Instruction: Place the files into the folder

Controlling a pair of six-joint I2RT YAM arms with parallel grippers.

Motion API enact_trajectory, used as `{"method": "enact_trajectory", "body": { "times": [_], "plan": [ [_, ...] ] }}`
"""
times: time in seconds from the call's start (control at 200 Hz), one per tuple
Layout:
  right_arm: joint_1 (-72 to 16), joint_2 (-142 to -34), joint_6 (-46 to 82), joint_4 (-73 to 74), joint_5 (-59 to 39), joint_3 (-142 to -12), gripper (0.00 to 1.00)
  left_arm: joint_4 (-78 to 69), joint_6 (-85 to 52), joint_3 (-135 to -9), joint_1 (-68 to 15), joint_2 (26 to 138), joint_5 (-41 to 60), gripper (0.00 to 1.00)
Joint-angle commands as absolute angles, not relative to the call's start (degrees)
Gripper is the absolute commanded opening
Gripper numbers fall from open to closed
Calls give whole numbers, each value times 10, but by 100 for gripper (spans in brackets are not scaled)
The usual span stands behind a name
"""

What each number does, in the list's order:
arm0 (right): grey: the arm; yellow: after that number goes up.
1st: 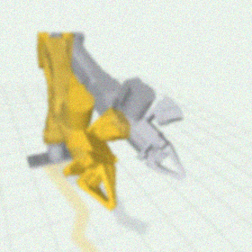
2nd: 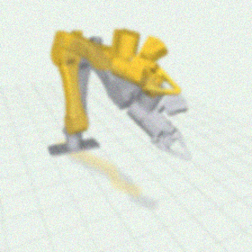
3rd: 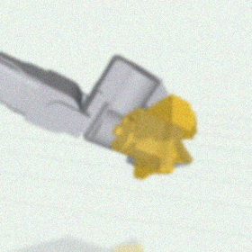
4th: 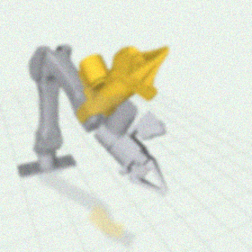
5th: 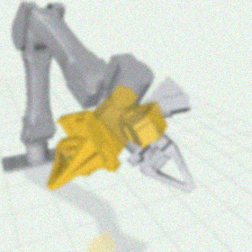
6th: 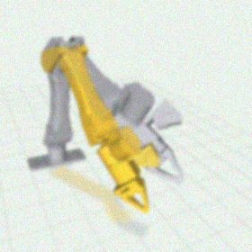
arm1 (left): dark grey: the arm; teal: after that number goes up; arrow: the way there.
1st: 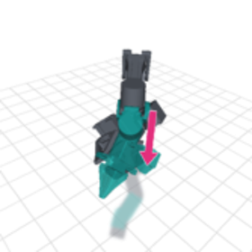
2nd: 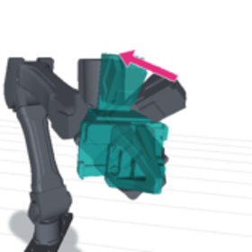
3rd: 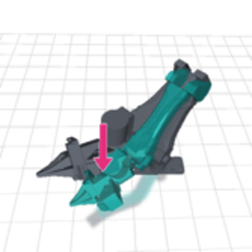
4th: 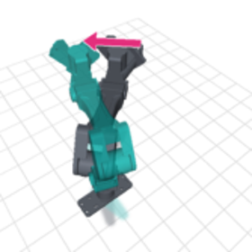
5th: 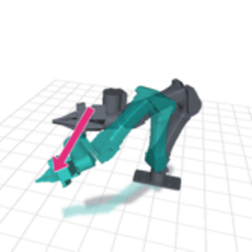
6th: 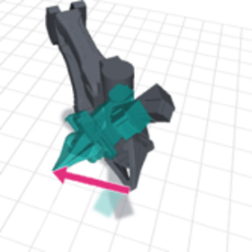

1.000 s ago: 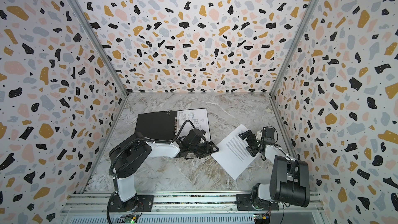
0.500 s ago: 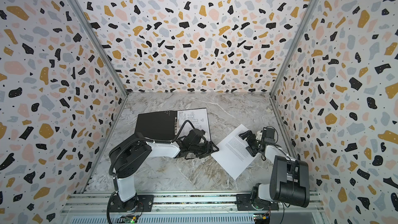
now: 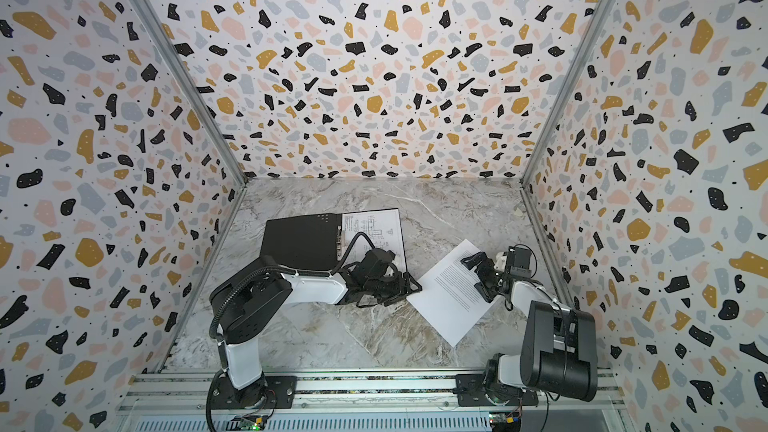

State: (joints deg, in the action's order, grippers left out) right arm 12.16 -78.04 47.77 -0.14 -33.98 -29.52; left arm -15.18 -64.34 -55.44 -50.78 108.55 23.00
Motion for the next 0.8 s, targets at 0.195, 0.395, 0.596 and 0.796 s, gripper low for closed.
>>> {"method": "enact_trajectory", "body": {
  "times": [0.195, 0.395, 0.596, 0.796],
  "plan": [
    [129, -786, 476, -29, -308, -278, 99, -132, -653, -546, -511, 1085, 214, 73],
    [129, -778, 475, -27, -310, -263, 99, -163, -662, -562, -515, 1107, 216, 73],
    [129, -765, 478, -26, -319, -251, 99, -208, -684, -572, -516, 1113, 213, 73],
    [129, -758, 475, -31, -321, -248, 99, -236, -703, -586, -520, 1119, 216, 73]
  ]
}}
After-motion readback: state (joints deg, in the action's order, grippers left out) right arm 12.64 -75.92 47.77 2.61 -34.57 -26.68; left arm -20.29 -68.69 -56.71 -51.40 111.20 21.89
